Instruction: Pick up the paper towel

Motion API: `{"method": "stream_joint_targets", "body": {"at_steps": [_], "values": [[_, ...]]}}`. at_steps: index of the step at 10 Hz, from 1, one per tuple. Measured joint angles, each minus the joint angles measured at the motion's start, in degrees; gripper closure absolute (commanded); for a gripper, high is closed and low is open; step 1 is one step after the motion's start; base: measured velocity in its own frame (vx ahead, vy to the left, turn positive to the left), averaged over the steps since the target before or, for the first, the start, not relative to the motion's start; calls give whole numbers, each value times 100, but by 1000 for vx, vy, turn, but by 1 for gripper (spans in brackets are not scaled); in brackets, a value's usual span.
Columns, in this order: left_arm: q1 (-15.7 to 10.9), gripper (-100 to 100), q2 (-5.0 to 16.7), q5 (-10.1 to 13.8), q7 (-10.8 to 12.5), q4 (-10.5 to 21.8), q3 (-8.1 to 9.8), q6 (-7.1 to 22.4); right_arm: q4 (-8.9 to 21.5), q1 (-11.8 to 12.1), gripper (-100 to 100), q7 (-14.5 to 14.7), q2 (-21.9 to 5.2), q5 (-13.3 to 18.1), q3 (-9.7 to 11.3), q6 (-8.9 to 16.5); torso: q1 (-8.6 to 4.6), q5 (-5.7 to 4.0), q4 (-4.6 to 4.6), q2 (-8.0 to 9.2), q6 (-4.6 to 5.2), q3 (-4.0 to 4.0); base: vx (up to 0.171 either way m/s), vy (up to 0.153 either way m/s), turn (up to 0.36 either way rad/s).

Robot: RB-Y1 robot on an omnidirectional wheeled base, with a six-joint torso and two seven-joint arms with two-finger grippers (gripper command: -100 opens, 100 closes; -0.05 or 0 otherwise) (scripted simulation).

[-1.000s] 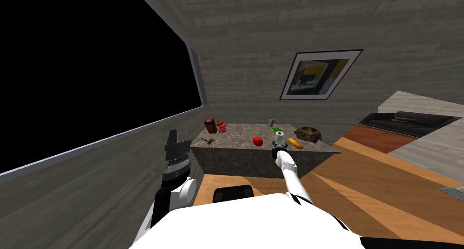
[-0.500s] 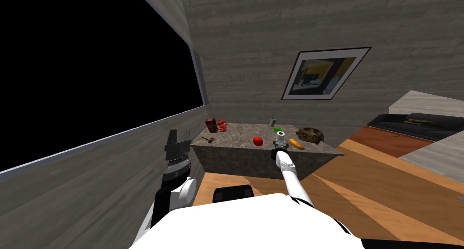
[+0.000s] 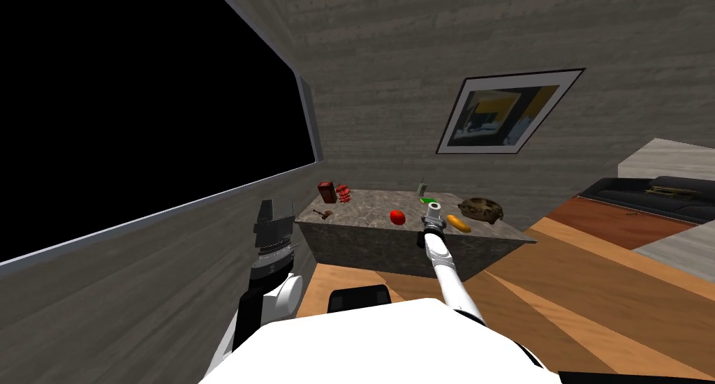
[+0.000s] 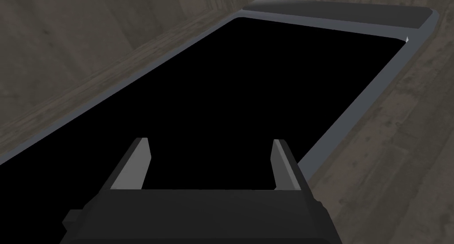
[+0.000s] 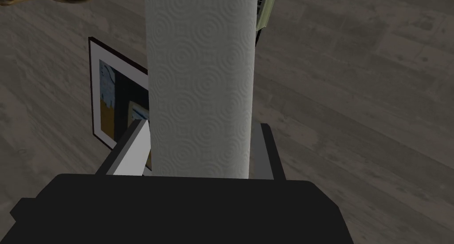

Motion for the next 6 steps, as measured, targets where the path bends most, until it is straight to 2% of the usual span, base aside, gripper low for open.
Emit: {"method": "stream_joint_targets", "body": {"at_steps": [2,4,5,6], "values": [[-1,0,0,0,0,0,0,0,-152,119,100,-378,43,358,182,298,-13,1,4,14,-3,8,-36,-38,63],[0,0,0,0,0,0,0,0,-183,139,100,-730,39,703,197,380,-3,2,0,6,2,3,-4,0,-23],[0,0,0,0,0,0,0,0,-194,147,100,-890,49,781,192,388,0,1,0,1,-1,1,0,0,0],[0,0,0,0,0,0,0,0,-196,147,0,-925,50,787,191,388,0,1,0,-1,-2,0,0,0,0]]}}
